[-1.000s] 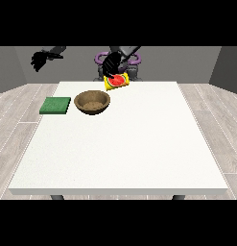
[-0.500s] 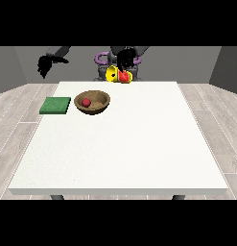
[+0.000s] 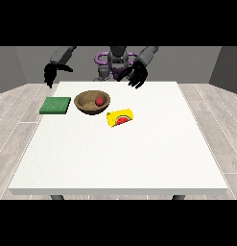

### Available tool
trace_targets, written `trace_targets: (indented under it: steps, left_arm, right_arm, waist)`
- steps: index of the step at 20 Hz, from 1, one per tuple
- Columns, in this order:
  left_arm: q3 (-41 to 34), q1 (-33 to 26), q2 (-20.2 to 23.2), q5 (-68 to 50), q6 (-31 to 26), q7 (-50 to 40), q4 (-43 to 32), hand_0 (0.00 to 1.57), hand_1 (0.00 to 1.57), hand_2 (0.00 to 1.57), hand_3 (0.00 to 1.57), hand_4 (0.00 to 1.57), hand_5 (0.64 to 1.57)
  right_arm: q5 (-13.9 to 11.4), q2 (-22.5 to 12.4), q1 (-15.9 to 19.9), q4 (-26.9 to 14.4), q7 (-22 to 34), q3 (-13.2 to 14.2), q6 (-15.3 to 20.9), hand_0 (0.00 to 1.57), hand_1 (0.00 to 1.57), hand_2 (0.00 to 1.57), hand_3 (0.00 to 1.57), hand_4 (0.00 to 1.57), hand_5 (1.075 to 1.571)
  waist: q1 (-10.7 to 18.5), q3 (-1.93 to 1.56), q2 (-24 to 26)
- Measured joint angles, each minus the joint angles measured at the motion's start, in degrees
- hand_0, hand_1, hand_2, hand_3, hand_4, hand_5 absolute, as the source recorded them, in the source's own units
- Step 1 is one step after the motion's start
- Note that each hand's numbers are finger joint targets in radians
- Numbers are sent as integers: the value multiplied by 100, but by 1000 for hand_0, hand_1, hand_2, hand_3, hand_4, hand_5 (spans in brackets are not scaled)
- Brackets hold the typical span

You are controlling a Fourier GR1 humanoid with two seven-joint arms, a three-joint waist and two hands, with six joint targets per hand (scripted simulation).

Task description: Pick the cup and pour the ball into the bowl, then pick the bowl and place it on the pad

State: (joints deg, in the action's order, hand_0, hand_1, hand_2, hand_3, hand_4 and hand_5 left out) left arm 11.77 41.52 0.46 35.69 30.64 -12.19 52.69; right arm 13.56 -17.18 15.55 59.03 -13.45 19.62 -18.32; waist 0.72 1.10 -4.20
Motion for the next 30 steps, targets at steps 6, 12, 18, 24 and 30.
trace_targets:
  steps: [6, 12, 18, 24, 30]
  left_arm:
    - [-123, -910, -34, -1975, -710, 1527, 984, 0, 0, 0, 0, 0, 1564]
    - [-397, -1368, 205, -2797, -1627, 2360, 1368, 0, 0, 0, 0, 0, 1564]
    - [-628, -1616, 436, -3032, -2077, 2494, 1712, 0, 0, 0, 0, 0, 1565]
    - [-860, -1801, 655, -3134, -2380, 2548, 1960, 0, 0, 0, 0, 0, 1566]
    - [-948, -1880, 742, -3141, -2571, 2536, 2209, 0, 0, 0, 0, 0, 1565]
  right_arm:
    - [-207, 496, 207, 72, -100, -87, 762, 0, 0, 0, 0, 309, 1570]
    - [-268, 752, 496, -301, -289, -61, 1240, 0, 0, 0, 0, 306, 1568]
    - [-299, 743, 808, -1140, -849, 2, 1378, 0, 0, 0, 0, 214, 1565]
    - [-280, 586, 1101, -1916, -1171, 13, 1255, 0, 0, 0, 0, 93, 1563]
    - [-315, 715, 1385, -2482, -1616, -24, 1429, 0, 0, 0, 0, 395, 1570]
  waist:
    - [470, -58, -344]
    - [736, -98, -493]
    - [786, -110, -568]
    - [737, -114, -633]
    - [777, -101, -751]
